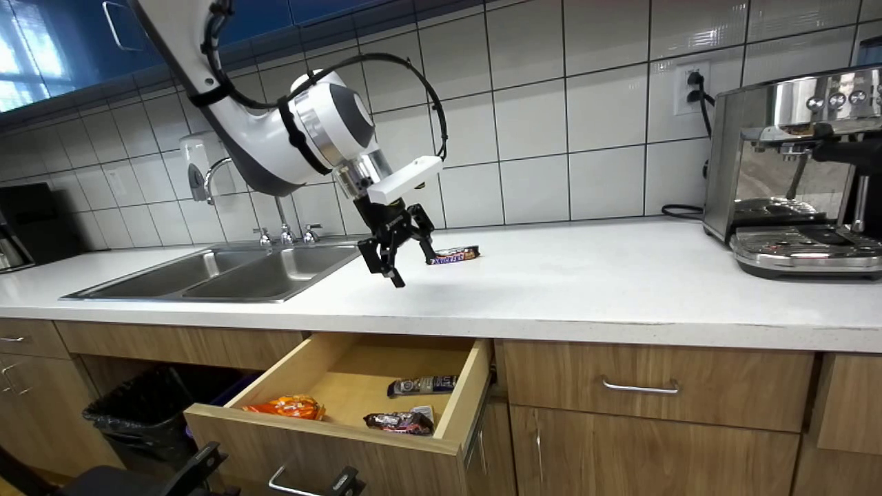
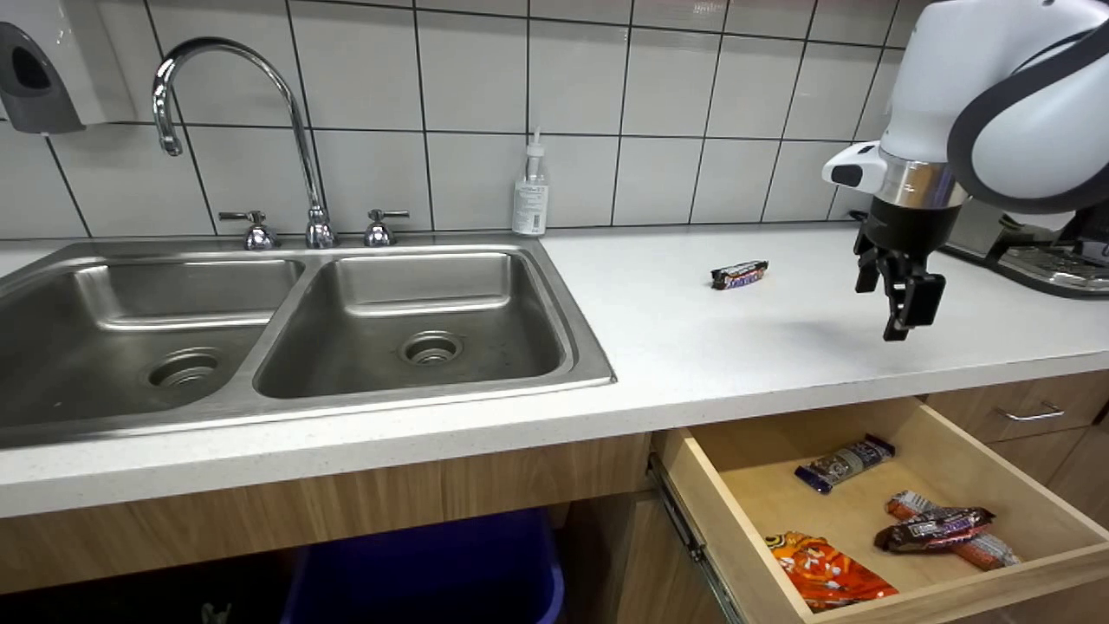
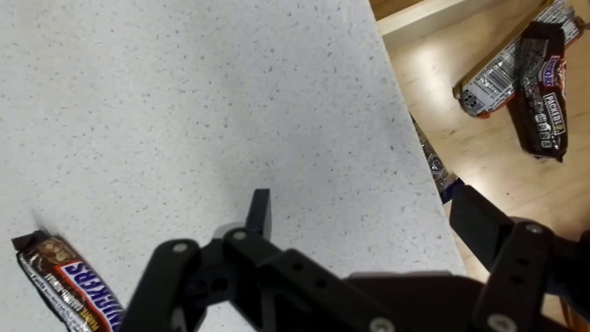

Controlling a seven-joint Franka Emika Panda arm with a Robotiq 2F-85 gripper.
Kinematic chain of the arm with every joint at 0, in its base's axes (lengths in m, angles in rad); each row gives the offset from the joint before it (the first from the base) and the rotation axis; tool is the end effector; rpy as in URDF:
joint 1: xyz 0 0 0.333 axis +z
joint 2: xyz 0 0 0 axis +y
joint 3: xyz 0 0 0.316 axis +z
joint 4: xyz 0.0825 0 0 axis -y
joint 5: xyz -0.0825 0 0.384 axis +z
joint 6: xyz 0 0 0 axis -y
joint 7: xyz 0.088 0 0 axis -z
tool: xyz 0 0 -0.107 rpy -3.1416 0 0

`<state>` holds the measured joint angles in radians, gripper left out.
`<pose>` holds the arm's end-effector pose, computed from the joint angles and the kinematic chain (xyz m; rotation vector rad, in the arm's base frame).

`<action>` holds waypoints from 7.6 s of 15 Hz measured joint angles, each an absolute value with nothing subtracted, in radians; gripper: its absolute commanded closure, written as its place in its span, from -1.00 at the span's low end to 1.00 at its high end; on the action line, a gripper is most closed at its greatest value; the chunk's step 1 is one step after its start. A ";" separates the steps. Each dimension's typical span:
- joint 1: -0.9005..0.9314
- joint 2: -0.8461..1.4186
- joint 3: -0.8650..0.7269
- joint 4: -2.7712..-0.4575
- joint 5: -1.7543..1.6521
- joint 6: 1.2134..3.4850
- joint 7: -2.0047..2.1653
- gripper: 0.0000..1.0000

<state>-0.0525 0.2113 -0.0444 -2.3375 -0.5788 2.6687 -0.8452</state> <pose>0.5251 -0.0350 0.2538 2.2862 1.6549 -0.0500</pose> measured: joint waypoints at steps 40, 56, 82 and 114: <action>-0.040 0.505 0.023 -1.913 -0.412 2.664 -0.849 -1.00; -0.113 0.659 0.064 -1.663 -0.301 2.571 -1.143 -1.00; -0.100 1.005 0.080 -1.101 -0.219 2.257 -1.352 -1.00; -0.091 1.117 0.080 -0.894 -0.214 2.136 -1.354 0.92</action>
